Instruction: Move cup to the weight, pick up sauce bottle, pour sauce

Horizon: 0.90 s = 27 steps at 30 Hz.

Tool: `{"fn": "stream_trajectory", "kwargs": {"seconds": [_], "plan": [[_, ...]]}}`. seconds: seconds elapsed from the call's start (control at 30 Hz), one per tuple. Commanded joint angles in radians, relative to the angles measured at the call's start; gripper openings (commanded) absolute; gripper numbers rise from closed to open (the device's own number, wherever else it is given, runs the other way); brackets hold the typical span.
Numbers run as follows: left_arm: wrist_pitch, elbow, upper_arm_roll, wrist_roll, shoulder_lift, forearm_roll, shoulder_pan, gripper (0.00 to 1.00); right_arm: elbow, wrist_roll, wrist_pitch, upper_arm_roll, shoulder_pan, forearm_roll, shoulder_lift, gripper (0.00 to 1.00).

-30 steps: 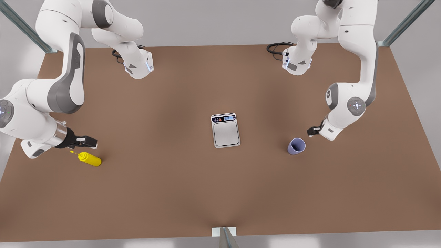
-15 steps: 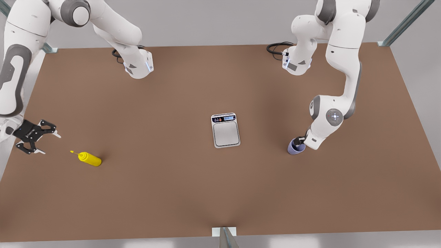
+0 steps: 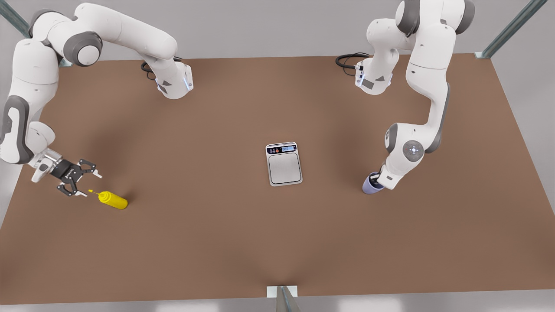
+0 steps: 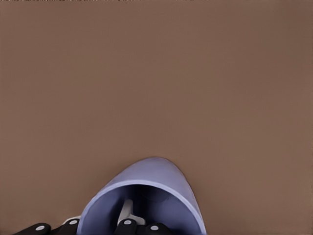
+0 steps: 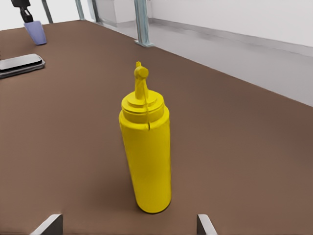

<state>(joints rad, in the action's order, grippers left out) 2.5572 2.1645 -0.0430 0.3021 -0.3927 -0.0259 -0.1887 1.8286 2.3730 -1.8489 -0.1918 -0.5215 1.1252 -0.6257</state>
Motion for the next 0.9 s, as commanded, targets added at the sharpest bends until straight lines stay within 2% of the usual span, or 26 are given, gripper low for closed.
{"fn": "stream_trajectory", "kwargs": {"seconds": [0.0, 0.6, 0.77, 0.87], "plan": [[0.000, -0.002, 0.000, 0.000, 0.000, -0.019, 0.000, 0.21, 0.000, 0.002, 0.000, 0.000, 0.001, 0.001, -0.003, 1.00], [-0.015, -0.031, 0.003, 0.025, 0.006, -0.020, -0.002, 0.23, -0.101, 0.063, -0.016, 0.035, 0.060, 0.143, -0.186, 1.00], [-0.017, -0.092, 0.094, 0.123, -0.008, -0.075, -0.002, 0.22, -0.101, 0.121, -0.004, 0.040, 0.060, 0.179, -0.186, 1.00], [-0.017, -0.164, 0.104, 0.247, -0.060, -0.075, -0.081, 0.22, -0.103, 0.153, -0.001, 0.046, 0.061, 0.202, -0.186, 1.00]]}}
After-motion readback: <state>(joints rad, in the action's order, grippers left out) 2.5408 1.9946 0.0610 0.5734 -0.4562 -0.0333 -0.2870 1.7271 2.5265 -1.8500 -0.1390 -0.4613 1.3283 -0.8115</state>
